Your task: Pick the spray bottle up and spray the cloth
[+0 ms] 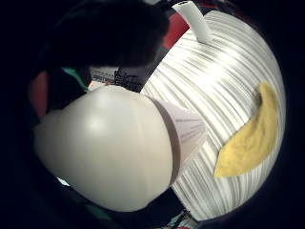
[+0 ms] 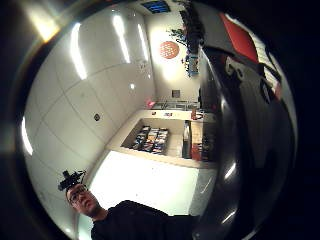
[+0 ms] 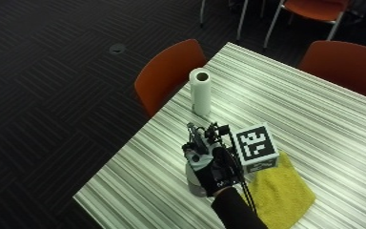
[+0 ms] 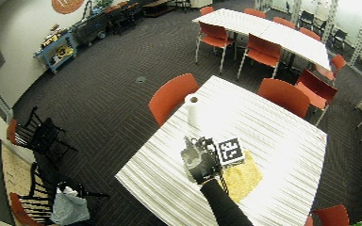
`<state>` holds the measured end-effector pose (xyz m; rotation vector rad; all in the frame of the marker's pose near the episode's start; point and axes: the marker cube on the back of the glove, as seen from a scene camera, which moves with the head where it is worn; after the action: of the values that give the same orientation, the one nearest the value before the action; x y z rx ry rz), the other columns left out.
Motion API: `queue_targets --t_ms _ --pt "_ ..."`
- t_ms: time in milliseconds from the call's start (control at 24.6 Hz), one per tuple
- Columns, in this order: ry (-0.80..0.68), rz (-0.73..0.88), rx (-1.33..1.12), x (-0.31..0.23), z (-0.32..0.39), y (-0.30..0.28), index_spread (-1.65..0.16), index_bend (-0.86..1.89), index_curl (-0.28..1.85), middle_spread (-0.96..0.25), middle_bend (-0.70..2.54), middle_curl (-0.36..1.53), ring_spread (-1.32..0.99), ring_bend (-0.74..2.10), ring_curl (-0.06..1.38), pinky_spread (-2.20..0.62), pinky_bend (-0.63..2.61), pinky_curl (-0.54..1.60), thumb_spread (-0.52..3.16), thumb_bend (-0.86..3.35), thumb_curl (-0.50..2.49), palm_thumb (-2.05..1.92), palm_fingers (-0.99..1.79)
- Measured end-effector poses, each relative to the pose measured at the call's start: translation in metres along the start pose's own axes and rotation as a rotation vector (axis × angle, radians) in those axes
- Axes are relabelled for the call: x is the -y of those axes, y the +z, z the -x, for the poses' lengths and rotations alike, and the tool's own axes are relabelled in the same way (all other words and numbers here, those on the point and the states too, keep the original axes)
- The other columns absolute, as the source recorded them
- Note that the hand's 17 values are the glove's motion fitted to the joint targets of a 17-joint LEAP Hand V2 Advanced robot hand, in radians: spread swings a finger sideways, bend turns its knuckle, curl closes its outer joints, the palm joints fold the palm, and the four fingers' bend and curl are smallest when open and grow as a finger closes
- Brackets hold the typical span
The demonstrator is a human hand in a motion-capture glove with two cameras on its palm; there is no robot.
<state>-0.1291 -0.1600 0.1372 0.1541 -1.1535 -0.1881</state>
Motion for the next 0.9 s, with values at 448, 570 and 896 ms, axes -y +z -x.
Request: queue_targets --t_ms 448,570,896 --pt "0.063 0.037 0.019 -0.006 -0.054 0.003 -0.14 0.34 0.67 -0.05 0.44 0.63 -0.12 0.45 0.50 0.08 0.11 0.34 0.58 -0.01 0.84 1.12 1.03" --pt "0.083 0.027 0.026 -0.009 -0.070 -0.005 -0.13 0.35 0.67 -0.04 0.44 0.63 -0.11 0.45 0.50 0.08 0.10 0.32 0.61 0.00 0.83 1.13 1.00" --pt "0.078 -0.010 -0.009 -0.009 -0.083 -0.023 -0.13 0.37 0.68 -0.03 0.44 0.63 -0.11 0.42 0.49 0.09 0.10 0.28 0.69 0.00 0.83 1.16 0.97"
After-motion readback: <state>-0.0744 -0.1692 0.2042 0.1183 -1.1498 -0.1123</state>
